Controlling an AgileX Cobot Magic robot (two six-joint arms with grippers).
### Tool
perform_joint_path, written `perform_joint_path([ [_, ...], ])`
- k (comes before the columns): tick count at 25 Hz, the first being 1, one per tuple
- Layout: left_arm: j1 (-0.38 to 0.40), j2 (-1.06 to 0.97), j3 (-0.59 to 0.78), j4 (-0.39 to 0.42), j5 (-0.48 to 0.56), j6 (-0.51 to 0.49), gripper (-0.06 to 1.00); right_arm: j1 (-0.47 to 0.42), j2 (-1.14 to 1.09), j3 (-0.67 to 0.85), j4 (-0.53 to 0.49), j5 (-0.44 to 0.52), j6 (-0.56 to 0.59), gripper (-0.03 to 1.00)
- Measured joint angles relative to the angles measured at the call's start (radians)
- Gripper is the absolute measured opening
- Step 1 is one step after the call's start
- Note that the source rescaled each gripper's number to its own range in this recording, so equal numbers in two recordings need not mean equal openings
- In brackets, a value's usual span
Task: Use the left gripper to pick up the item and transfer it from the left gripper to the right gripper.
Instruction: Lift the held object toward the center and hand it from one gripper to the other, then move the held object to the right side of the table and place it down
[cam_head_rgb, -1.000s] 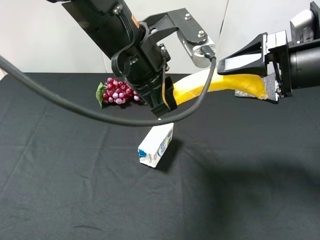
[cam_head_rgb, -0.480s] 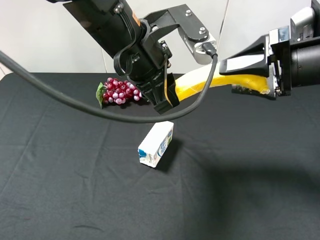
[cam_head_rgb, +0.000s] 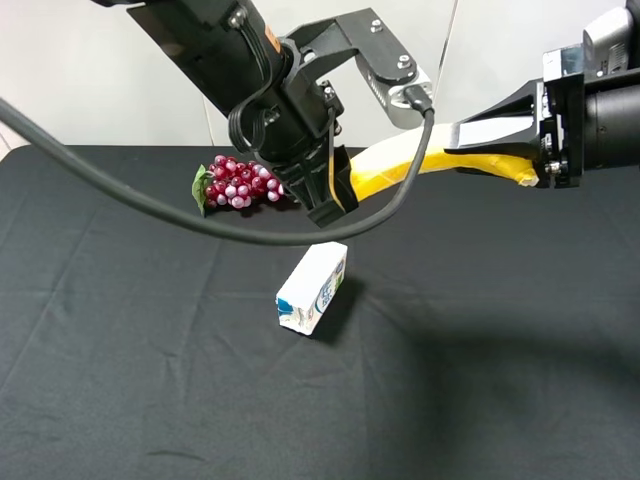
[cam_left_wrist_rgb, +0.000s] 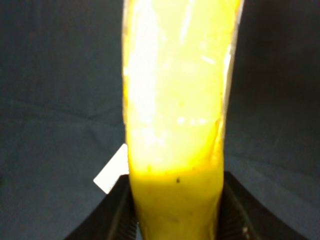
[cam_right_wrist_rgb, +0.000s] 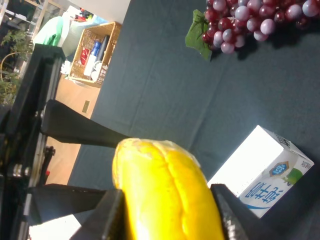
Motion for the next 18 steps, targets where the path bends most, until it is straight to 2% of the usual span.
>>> perform_joint_path([
  [1, 0.0, 0.0, 0.0, -0.001, -0.002, -0.003, 0.01, 0.0, 0.0, 0.0, 0.0, 0.0, -0.001, 0.02],
  [2, 0.0, 0.0, 0.0, -0.008, -0.002, -0.013, 0.06, 0.0, 0.0, -0.001, 0.001, -0.001, -0.001, 0.02],
  [5, 0.0, 0.0, 0.0, -0.053, -0.003, -0.03, 0.33, 0.0, 0.0, -0.001, -0.001, -0.002, -0.001, 0.02],
  [7, 0.0, 0.0, 0.0, -0.056, -0.007, -0.034, 0.42, 0.0, 0.0, -0.001, -0.001, -0.005, -0.001, 0.02],
  [11, 0.0, 0.0, 0.0, -0.054, -0.011, -0.034, 0.47, 0.0, 0.0, -0.001, -0.001, -0.007, -0.001, 0.02],
  [18, 0.0, 0.0, 0.0, -0.054, -0.018, -0.035, 0.48, 0.0, 0.0, -0.001, -0.004, -0.007, -0.001, 0.0],
])
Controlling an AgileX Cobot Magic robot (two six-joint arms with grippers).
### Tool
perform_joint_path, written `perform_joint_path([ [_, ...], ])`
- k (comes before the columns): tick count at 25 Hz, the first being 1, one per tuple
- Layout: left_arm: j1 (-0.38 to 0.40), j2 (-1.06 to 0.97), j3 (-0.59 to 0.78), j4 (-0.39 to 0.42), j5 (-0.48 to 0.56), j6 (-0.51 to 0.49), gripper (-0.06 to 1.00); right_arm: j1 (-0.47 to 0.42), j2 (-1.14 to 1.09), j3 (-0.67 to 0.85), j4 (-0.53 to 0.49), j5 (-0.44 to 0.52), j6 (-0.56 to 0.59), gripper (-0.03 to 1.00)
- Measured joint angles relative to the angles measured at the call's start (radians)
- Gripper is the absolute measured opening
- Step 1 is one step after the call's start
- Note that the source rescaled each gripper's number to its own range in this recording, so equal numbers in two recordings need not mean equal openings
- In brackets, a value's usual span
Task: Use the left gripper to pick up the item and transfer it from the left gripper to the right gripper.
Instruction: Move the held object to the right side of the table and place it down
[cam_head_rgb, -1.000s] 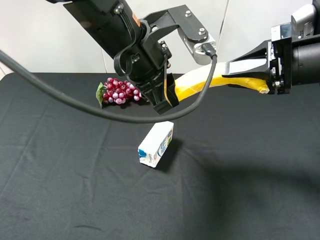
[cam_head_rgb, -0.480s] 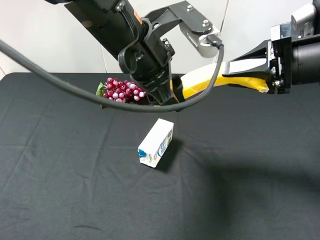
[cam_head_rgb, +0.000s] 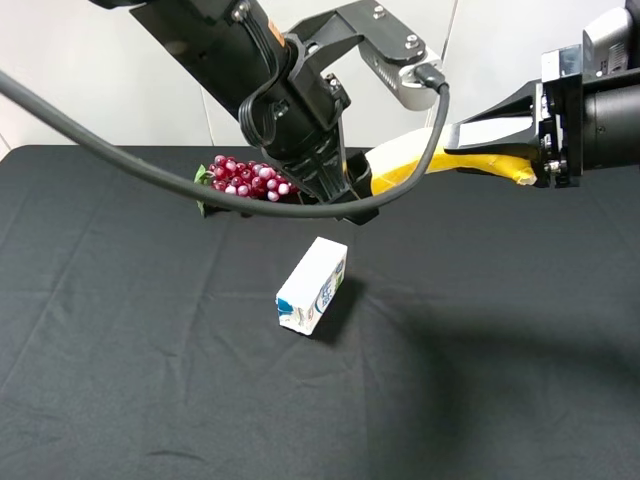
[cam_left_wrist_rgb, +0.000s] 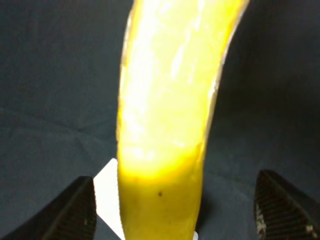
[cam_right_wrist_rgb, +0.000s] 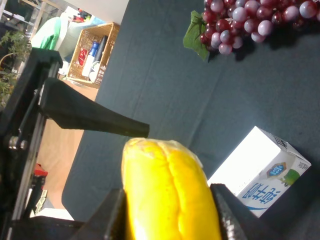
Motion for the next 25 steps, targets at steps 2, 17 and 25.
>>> perform_joint_path([
  [2, 0.0, 0.0, 0.0, 0.0, 0.001, -0.002, 0.56, 0.0, 0.0, 0.0, -0.004, 0.0, 0.0, 0.0],
  [17, 0.0, 0.0, -0.004, 0.045, 0.026, -0.031, 1.0, 0.0, 0.0, 0.0, -0.009, 0.0, 0.0, 0.0],
  [25, 0.0, -0.06, -0.153, 0.118, 0.217, -0.232, 1.0, 0.0, 0.0, 0.0, -0.009, 0.0, 0.0, 0.0],
])
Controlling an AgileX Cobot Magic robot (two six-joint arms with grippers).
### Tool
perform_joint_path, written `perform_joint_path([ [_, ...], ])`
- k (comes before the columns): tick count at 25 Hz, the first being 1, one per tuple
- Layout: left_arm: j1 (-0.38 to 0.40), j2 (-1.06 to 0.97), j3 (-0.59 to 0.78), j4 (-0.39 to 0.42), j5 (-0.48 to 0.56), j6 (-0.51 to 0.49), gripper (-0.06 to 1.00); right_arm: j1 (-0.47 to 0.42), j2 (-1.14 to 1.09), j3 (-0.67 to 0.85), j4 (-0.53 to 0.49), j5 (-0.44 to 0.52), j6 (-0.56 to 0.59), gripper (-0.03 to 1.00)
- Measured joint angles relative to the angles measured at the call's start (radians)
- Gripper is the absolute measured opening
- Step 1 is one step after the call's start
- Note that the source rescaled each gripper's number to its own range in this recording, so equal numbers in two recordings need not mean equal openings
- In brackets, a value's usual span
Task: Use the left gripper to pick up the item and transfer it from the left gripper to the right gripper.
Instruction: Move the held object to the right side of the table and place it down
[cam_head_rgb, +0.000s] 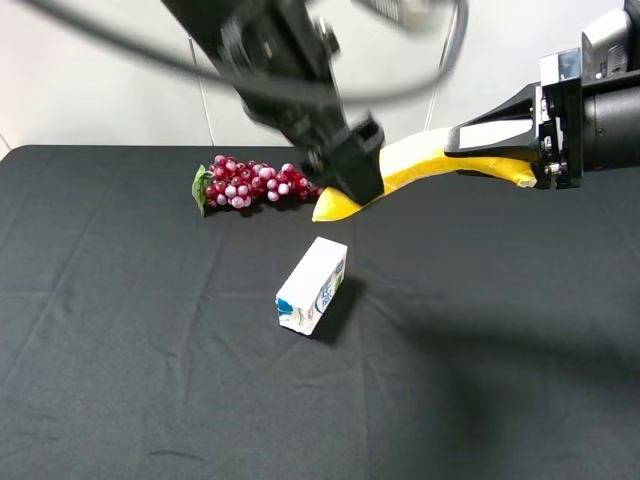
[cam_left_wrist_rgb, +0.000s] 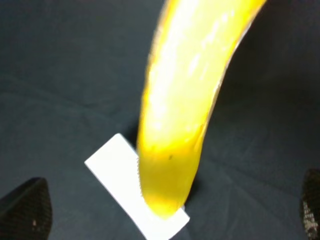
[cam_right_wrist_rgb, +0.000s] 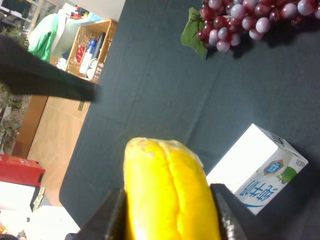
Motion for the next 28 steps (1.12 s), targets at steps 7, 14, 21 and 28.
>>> perform_joint_path([
  [7, 0.0, -0.146, -0.027, 0.152, 0.163, -0.156, 1.0, 0.0, 0.0, 0.0, -0.002, 0.0, 0.0, 0.0],
  [14, 0.0, -0.324, -0.021, 0.261, 0.311, -0.32, 1.0, 0.0, 0.0, 0.0, -0.013, -0.001, 0.0, 0.0],
  [21, 0.0, -0.556, 0.137, 0.328, 0.327, -0.378, 1.0, 0.0, 0.0, 0.0, -0.041, -0.005, 0.0, 0.0],
  [28, 0.0, -0.817, 0.438, 0.309, 0.313, -0.381, 1.0, 0.0, 0.0, 0.0, -0.066, -0.005, 0.0, 0.0],
])
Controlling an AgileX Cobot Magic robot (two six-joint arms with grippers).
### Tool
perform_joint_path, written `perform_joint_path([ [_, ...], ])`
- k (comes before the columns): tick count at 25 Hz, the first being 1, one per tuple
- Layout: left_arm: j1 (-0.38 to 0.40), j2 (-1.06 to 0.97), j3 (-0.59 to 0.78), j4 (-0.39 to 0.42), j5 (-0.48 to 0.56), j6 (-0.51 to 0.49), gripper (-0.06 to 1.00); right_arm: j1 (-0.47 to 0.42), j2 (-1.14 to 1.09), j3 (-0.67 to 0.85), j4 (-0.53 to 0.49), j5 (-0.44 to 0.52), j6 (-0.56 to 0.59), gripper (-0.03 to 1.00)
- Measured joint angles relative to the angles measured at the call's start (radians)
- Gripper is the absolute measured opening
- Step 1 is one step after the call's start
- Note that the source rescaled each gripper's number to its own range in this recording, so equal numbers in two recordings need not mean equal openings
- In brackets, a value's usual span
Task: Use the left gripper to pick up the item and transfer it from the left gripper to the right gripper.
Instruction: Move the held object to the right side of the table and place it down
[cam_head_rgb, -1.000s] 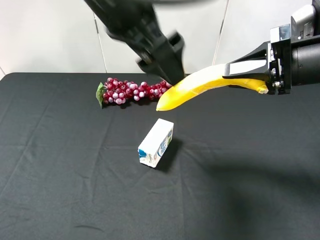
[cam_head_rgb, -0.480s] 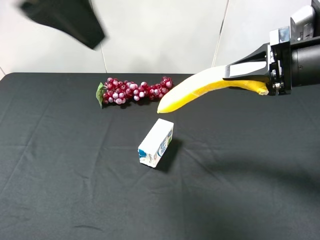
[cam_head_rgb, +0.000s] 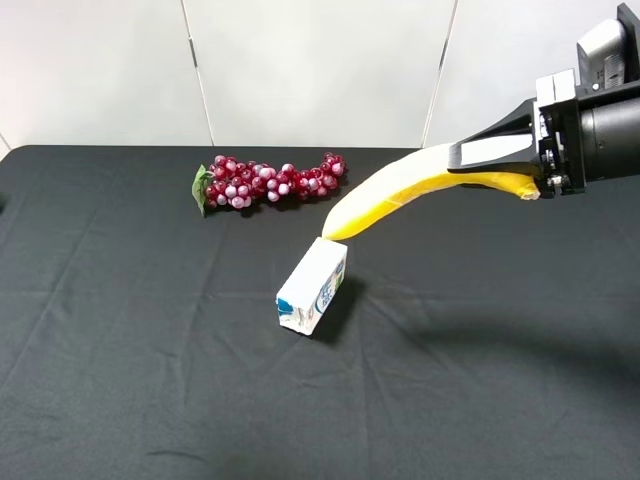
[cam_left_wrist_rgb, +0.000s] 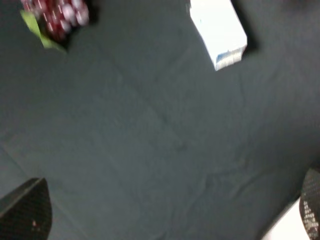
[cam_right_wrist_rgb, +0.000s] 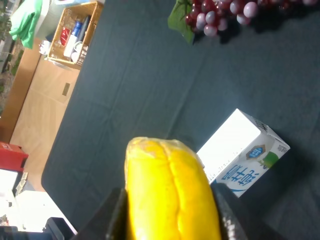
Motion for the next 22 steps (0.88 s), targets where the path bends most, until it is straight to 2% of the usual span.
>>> perform_joint_path([
  [5, 0.0, -0.205, 0.23, -0.08, -0.065, -0.001, 1.0, 0.0, 0.0, 0.0, -0.001, 0.0, 0.0, 0.0],
  [10, 0.0, -0.395, 0.39, -0.115, -0.08, -0.004, 1.0, 0.0, 0.0, 0.0, -0.02, 0.0, 0.0, 0.0],
  [15, 0.0, -0.533, 0.456, -0.121, -0.078, -0.026, 1.0, 0.0, 0.0, 0.0, -0.052, -0.001, 0.0, 0.0],
  [22, 0.0, -0.598, 0.51, -0.119, -0.057, -0.047, 1.0, 0.0, 0.0, 0.0, -0.084, -0.027, 0.0, 0.0],
])
